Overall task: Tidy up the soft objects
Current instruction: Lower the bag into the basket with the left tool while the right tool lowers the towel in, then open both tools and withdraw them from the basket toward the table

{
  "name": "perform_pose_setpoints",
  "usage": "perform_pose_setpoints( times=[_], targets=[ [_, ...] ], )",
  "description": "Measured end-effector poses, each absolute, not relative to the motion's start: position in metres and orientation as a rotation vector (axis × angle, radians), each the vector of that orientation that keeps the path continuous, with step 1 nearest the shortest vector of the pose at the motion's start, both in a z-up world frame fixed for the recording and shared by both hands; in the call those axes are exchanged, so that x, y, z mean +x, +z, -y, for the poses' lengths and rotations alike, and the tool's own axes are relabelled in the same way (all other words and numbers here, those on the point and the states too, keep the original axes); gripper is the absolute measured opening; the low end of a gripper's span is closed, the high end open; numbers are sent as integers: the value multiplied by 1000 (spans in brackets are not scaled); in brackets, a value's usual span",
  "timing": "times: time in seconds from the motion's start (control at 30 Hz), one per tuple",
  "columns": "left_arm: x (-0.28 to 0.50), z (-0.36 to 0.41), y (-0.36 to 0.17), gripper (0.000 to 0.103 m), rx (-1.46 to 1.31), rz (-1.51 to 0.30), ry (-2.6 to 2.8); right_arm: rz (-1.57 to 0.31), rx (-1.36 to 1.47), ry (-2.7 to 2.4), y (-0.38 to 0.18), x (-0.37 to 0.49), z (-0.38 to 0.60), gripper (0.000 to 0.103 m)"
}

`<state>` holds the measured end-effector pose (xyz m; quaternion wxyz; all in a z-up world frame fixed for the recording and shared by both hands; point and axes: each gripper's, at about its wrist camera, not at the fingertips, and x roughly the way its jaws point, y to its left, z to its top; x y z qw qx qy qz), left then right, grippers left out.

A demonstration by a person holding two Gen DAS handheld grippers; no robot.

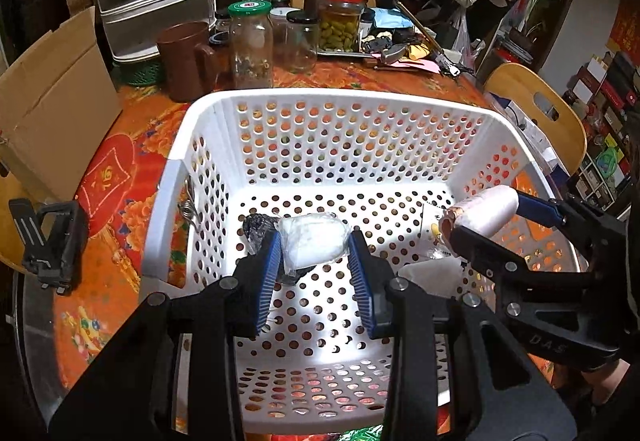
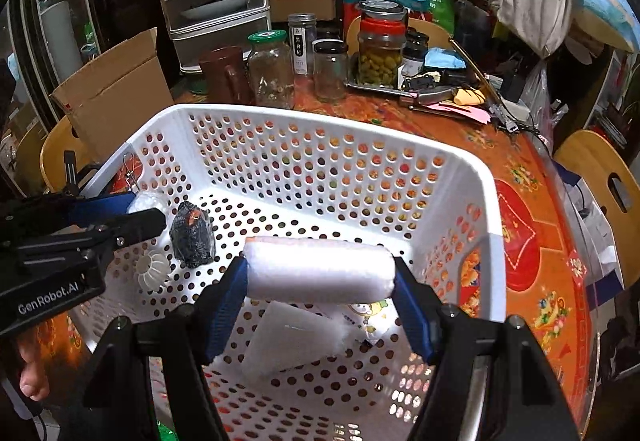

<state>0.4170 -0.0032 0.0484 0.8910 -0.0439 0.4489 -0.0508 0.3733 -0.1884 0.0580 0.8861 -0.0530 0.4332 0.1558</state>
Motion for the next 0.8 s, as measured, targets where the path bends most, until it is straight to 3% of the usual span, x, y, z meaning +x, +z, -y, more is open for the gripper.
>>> perform_pose_setpoints(
  times=[0.17, 0.23, 0.3, 0.47, 0.63, 0.8],
  targets=[
    [414, 3, 49, 36, -108, -922, -141, -876, -87, 316, 60, 372, 194, 75],
    [410, 3, 52, 66, -115, -897, -172, -853, -74, 315, 64, 369, 198, 78],
    [401, 1, 60, 83, -108, -844, -149, -816, -68, 318, 72, 361, 201, 80],
    [368, -12, 85, 86, -139, -763, -147, -743, -89, 302, 94, 338, 208, 86],
    [310, -27, 103, 99, -107, -672, -127, -653, -74, 321, 112, 287, 218, 90],
    [244, -42, 84, 103, -103, -650, -117, -644, -25, 380, 91, 218, 230, 97]
  ],
)
